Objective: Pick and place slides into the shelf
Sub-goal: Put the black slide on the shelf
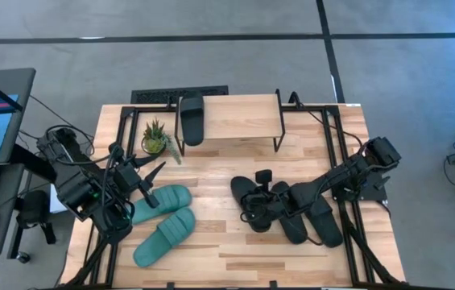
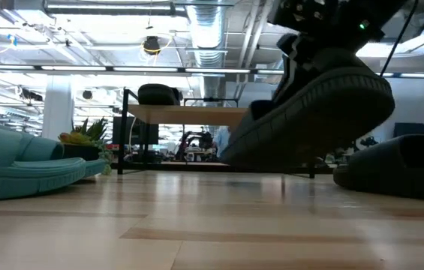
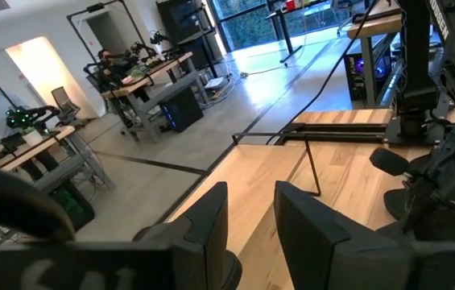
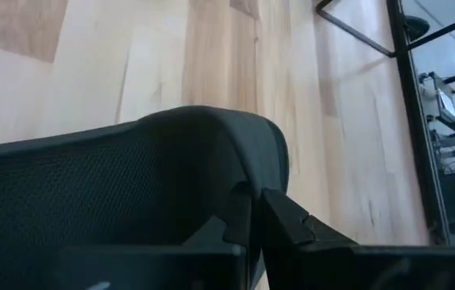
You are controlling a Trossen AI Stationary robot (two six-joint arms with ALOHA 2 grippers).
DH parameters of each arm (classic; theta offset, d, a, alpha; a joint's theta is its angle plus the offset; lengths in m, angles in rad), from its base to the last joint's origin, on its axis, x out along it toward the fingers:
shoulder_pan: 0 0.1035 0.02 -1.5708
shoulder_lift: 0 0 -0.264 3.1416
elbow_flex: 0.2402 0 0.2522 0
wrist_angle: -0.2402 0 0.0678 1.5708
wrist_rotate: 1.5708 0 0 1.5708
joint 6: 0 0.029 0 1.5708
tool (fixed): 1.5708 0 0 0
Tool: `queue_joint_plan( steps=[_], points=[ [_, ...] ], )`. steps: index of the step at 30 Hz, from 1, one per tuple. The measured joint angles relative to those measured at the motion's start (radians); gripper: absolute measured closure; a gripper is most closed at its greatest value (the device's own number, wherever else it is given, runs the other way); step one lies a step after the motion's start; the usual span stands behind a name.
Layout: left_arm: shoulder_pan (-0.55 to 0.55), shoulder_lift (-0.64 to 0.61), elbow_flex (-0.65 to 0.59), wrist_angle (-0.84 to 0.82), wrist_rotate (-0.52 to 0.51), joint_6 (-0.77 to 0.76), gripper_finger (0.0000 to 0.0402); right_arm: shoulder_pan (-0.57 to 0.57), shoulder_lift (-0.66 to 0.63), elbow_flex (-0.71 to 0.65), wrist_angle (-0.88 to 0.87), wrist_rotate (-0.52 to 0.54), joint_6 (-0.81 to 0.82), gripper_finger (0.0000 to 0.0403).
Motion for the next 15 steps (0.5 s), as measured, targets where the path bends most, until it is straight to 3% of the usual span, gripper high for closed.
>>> queue_joint_plan(
  steps=[15],
  points=[
    [0.0,0.0,0.0,0.0,0.0,0.009,0.0308,-0.052,0.0,0.229,-0.21,0.027,-0.026,0.0402]
  ],
)
